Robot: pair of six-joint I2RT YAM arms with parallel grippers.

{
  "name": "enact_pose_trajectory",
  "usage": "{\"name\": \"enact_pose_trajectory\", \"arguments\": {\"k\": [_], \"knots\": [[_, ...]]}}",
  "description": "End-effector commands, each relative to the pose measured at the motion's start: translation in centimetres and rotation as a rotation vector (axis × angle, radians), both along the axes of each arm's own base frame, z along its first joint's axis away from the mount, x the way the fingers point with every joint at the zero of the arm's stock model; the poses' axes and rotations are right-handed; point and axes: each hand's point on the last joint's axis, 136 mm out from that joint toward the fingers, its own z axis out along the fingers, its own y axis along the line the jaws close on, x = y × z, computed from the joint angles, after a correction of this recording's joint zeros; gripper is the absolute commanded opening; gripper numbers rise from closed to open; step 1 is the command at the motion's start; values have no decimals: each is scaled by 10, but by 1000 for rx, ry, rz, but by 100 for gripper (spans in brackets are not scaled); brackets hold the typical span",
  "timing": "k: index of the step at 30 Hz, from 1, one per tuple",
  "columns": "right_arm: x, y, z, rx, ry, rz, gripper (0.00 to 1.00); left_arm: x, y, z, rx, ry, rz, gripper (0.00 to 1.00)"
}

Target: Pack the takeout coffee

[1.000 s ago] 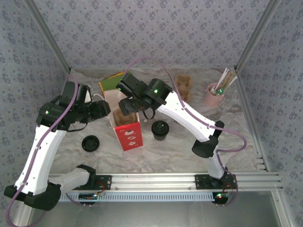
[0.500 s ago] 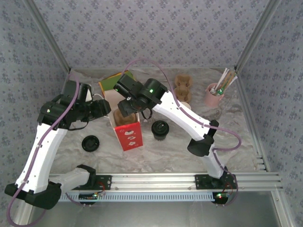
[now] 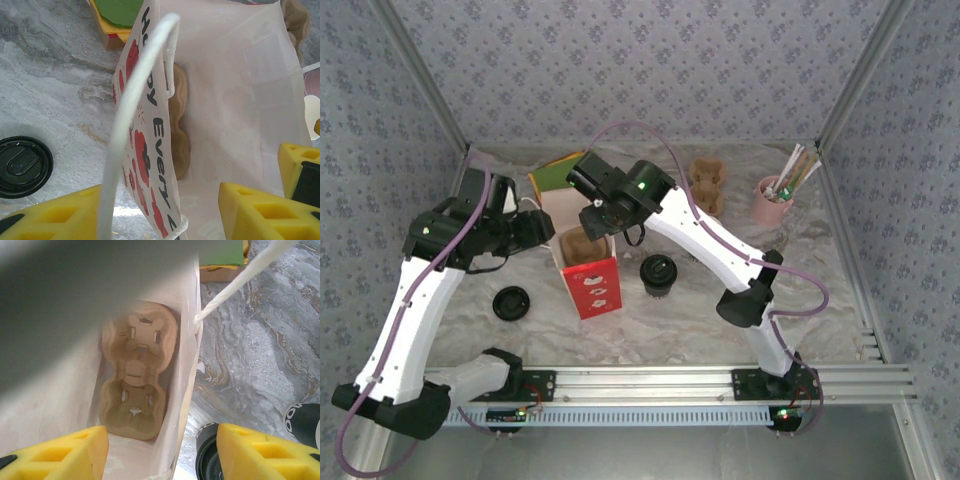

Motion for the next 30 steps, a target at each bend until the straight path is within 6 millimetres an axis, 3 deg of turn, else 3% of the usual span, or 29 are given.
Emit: {"name": "enact_pose_trajectory", "arguments": {"k": [1, 4, 8, 12, 14, 18, 24, 30], "knots": [[-4, -4, -1, -2, 24, -5, 56, 1, -2, 5, -1, -21, -21, 57], [-2, -5, -5, -6, 36, -8, 51, 2, -2, 5, 4, -22, -22, 54], [0, -6, -5, 1, 44, -18, 45, 4, -2, 4, 13, -20, -23, 40], [-1, -5, -3, 16, 44, -22, 28, 6, -1, 10, 16, -37, -23, 17], [-2, -4, -3, 19, 47, -24, 25, 7, 0, 14, 20, -47, -20, 12], [-3, -3, 6, 48, 34, -21, 0, 10, 2, 24, 38, -71, -25, 0], [-6, 1, 28, 120, -2, -29, 0, 18, 9, 38, 79, -99, -21, 0], [-10, 1, 25, 105, -10, -46, 0, 22, 12, 27, 88, -74, -12, 0]]}}
